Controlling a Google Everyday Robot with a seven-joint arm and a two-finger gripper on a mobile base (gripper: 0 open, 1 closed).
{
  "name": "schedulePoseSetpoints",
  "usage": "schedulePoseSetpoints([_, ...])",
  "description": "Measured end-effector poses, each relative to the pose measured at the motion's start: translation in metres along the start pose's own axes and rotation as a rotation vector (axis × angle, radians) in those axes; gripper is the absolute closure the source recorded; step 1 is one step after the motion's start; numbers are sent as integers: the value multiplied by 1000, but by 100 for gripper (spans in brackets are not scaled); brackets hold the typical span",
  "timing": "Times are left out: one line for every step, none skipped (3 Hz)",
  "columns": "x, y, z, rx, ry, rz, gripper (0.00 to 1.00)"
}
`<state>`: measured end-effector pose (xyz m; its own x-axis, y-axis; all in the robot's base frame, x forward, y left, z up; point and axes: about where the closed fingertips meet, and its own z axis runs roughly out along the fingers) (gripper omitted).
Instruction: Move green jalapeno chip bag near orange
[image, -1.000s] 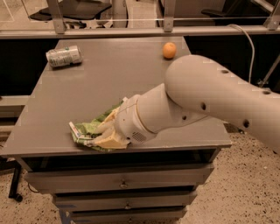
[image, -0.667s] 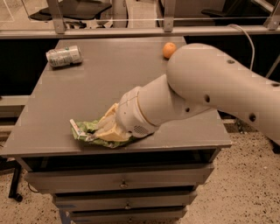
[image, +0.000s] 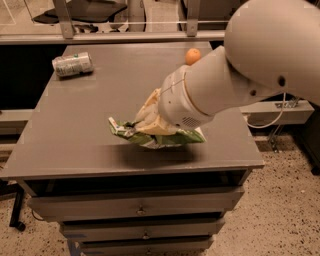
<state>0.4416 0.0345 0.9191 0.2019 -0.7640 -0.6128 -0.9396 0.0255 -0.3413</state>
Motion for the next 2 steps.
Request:
schedulePoseSetpoints([3,-4,-6,10,13,-5,100])
schedulePoseSetpoints([3,2,-11,44,8,-42,100])
